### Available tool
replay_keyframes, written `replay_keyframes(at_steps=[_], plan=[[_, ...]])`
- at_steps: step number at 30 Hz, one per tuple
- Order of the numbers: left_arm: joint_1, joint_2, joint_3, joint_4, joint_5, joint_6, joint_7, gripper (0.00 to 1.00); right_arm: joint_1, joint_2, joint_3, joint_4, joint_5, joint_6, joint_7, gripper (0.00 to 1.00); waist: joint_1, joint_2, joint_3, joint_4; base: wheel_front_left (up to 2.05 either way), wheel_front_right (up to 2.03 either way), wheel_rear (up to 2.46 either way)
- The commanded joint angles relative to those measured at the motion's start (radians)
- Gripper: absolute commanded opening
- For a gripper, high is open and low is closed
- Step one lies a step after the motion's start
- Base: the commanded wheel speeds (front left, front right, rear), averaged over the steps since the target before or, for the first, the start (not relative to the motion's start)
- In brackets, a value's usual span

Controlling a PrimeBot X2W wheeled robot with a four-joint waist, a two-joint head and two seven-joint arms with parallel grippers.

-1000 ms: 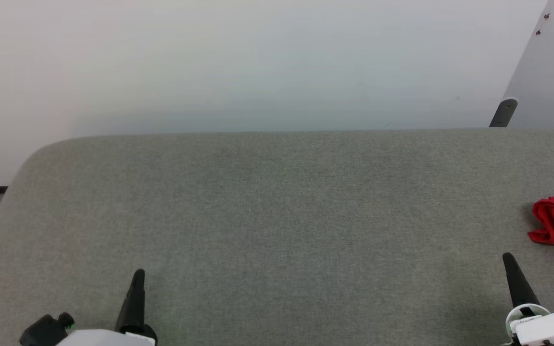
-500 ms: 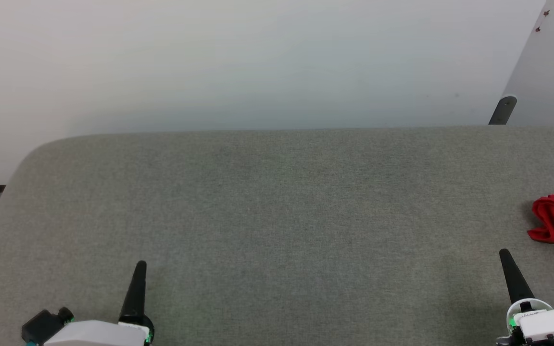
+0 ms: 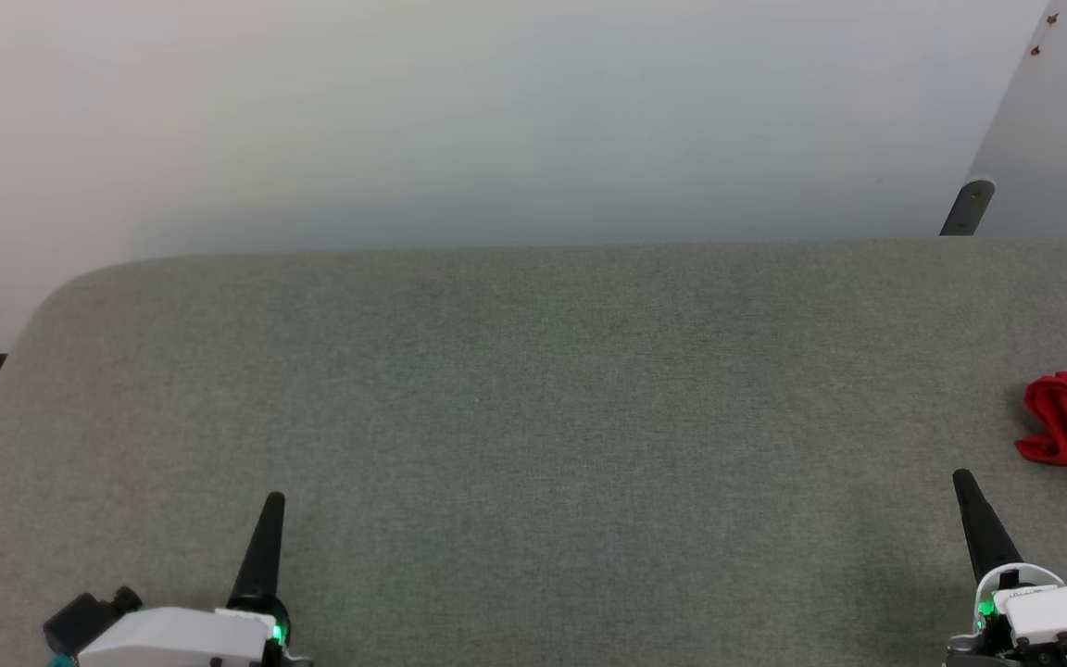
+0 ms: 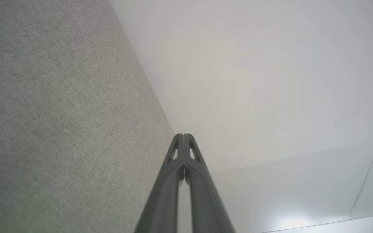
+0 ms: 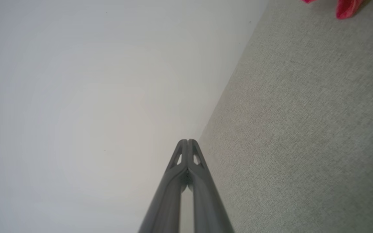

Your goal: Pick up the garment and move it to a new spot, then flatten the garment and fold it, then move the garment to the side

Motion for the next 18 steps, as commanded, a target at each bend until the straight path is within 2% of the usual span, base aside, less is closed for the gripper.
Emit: replay_keyframes(at_steps=[1,18], plan=[[-0.021,0.001,0.004,-0.003,-0.017,-0.002,0.004,0.00,-0.018,-0.001,-0.005,-0.003,0.016,0.000,0.001,0.00,0.0000,0.0000,0.000,0.000,0.00,0.00,0.00],[-0.046,-0.008,0.014,0.011,-0.148,-0.003,0.042,0.00,-0.036,0.022,-0.014,0.012,0.136,0.000,0.026,0.00,0.0000,0.0000,0.008,-0.004,0.00,0.00,0.00]])
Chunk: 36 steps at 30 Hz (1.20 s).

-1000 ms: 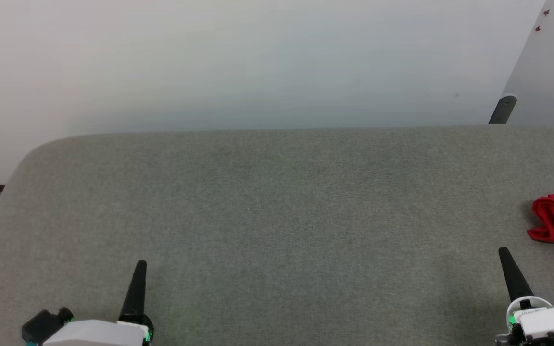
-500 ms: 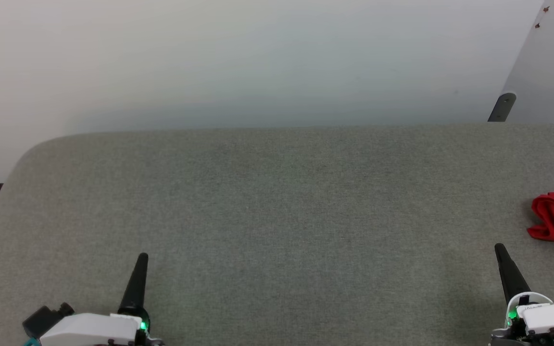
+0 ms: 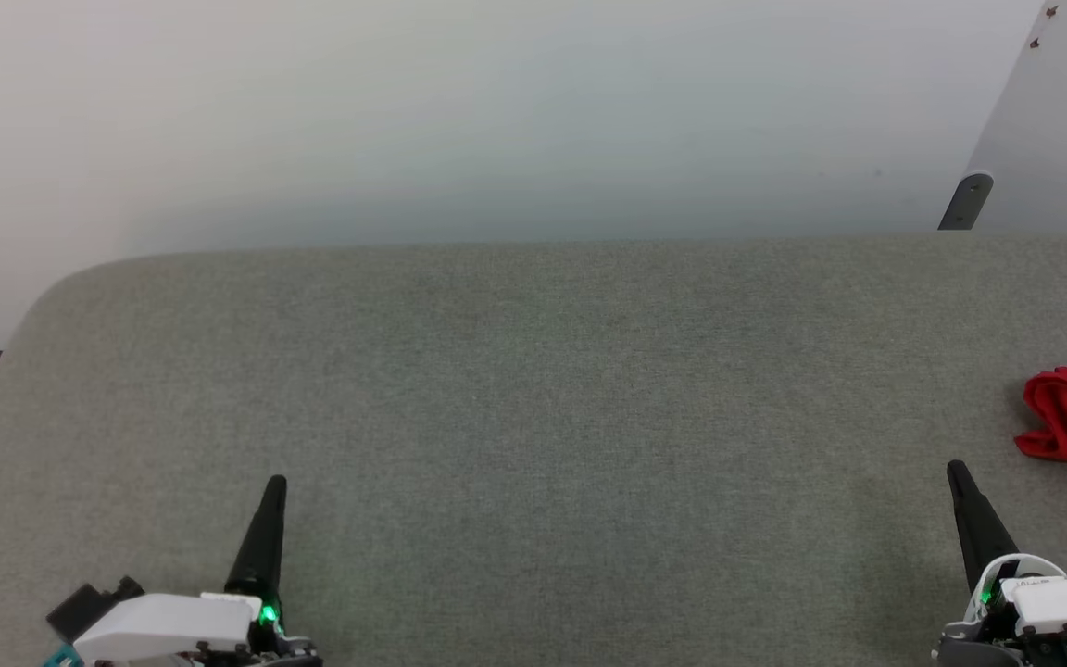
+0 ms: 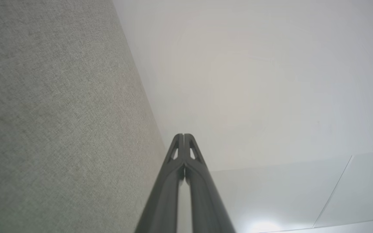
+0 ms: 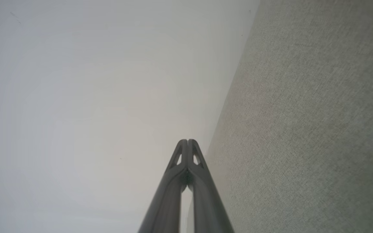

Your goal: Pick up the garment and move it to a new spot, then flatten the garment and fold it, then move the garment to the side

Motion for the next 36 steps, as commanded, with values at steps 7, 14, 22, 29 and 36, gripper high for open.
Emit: replay_keyframes(at_steps=[7,14,22,29,36], plan=[[-0.024,-0.004,0.006,0.003,-0.058,-0.003,0.017,0.00,-0.021,0.010,-0.007,0.004,0.054,0.000,0.012,0.00,0.0000,0.0000,0.003,-0.002,0.00,0.00,0.00],[-0.033,-0.007,0.010,0.008,-0.105,-0.003,0.031,0.00,-0.028,0.017,-0.010,0.009,0.095,0.000,0.021,0.00,0.0000,0.0000,0.007,-0.003,0.00,0.00,0.00],[-0.042,-0.010,0.015,0.014,-0.156,-0.003,0.044,0.00,-0.035,0.026,-0.013,0.015,0.139,0.000,0.030,0.00,0.0000,0.0000,0.011,-0.005,0.00,0.00,0.00],[-0.044,-0.011,0.016,0.015,-0.164,-0.003,0.049,0.00,-0.031,0.028,-0.013,0.016,0.150,0.000,0.032,0.00,0.0000,0.0000,0.012,-0.005,0.00,0.00,0.00],[-0.044,-0.012,0.017,0.015,-0.163,-0.003,0.050,0.00,-0.031,0.028,-0.013,0.016,0.150,0.000,0.031,0.00,0.0000,0.0000,0.012,-0.005,0.00,0.00,0.00]])
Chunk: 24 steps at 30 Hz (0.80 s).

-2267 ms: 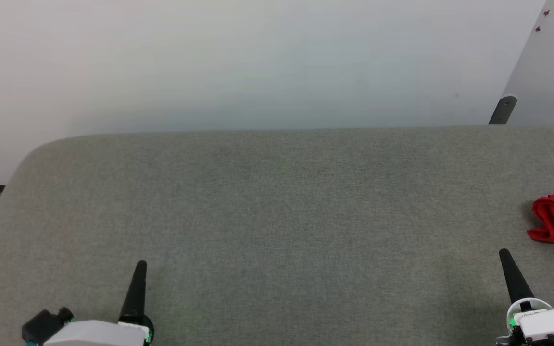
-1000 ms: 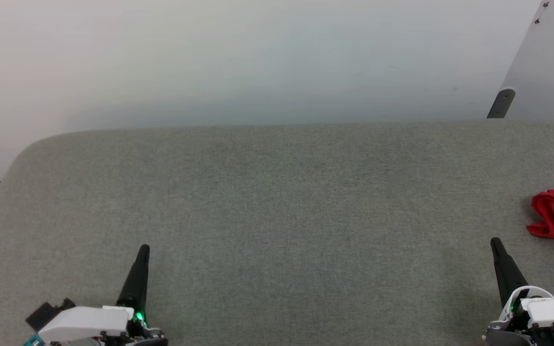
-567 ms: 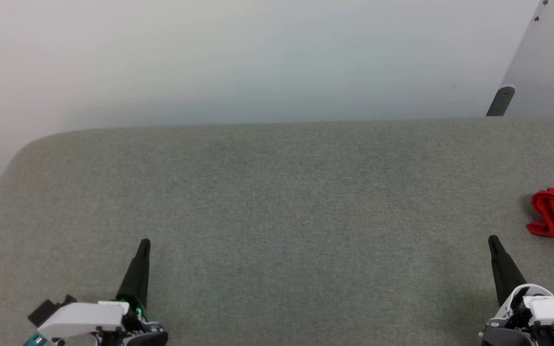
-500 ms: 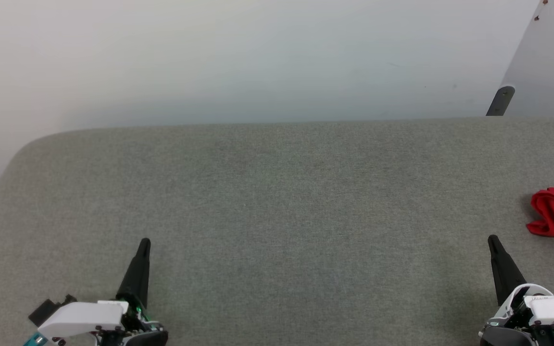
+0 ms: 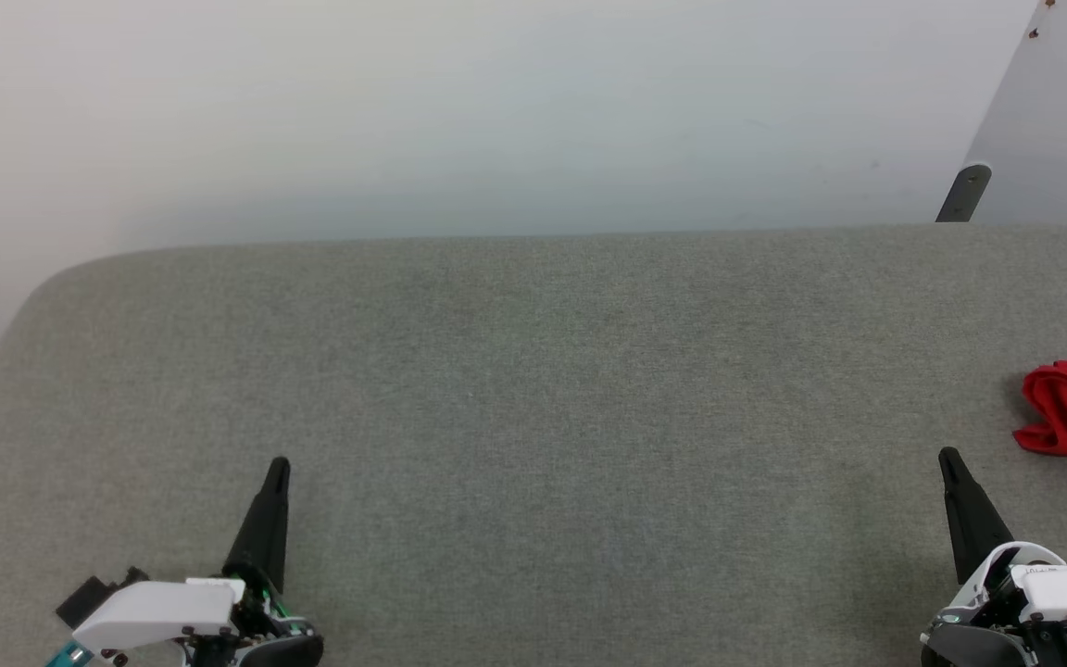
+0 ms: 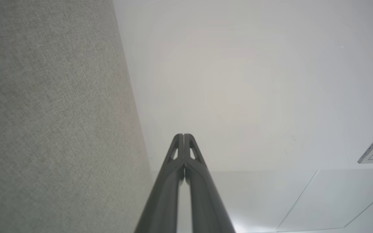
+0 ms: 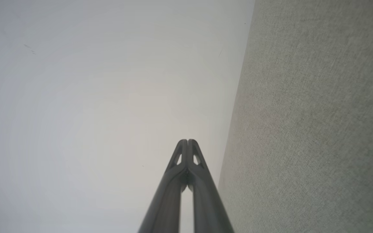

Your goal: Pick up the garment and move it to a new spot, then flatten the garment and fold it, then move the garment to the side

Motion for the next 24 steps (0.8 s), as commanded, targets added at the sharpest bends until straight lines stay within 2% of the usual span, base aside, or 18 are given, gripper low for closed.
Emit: replay_keyframes(at_steps=[1,24], plan=[[-0.010,-0.003,0.003,0.001,0.001,-0.003,0.003,0.00,-0.003,0.003,0.000,0.000,0.003,0.000,0.001,0.00,0.0000,-0.0001,0.000,0.000,0.00,0.00,0.00],[-0.011,-0.004,0.005,0.001,0.003,-0.003,0.004,0.00,-0.003,0.003,0.001,0.000,0.004,0.000,0.001,0.00,0.0000,-0.0001,0.000,0.000,0.00,0.00,0.00]])
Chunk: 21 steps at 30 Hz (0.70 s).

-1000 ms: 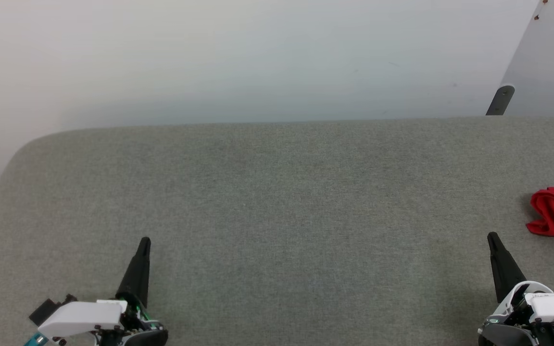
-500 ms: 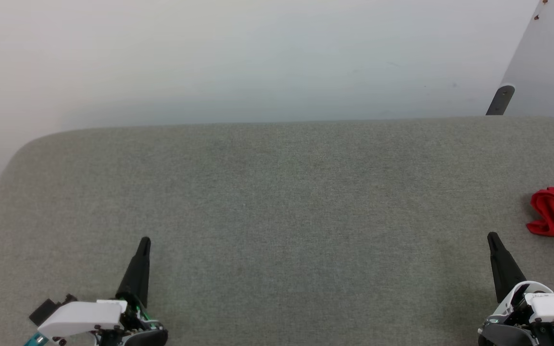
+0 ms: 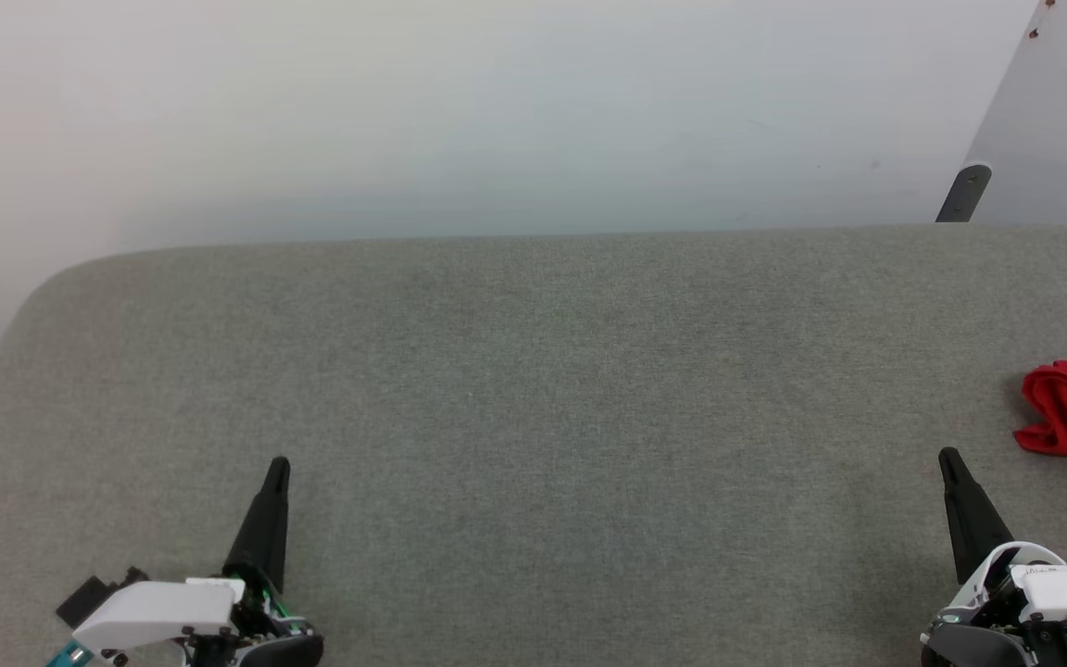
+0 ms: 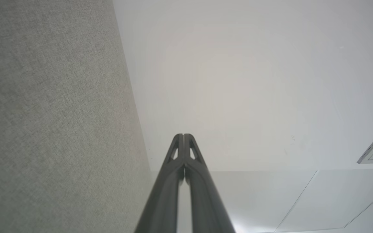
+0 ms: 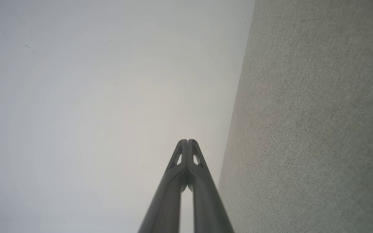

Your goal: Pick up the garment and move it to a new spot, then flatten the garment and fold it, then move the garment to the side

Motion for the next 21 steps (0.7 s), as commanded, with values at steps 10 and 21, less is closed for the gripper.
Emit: replay_keyframes(at_steps=[10,21], plan=[[-0.010,-0.003,0.004,0.001,0.004,-0.003,0.002,0.00,-0.003,0.003,0.001,0.000,0.004,0.000,0.001,0.00,0.0000,0.0000,0.000,0.000,0.00,0.00,0.00],[-0.010,-0.003,0.005,0.001,0.004,-0.003,0.003,0.00,-0.003,0.003,0.001,0.000,0.004,0.000,0.001,0.00,0.0000,0.0000,0.000,0.000,0.00,0.00,0.00]])
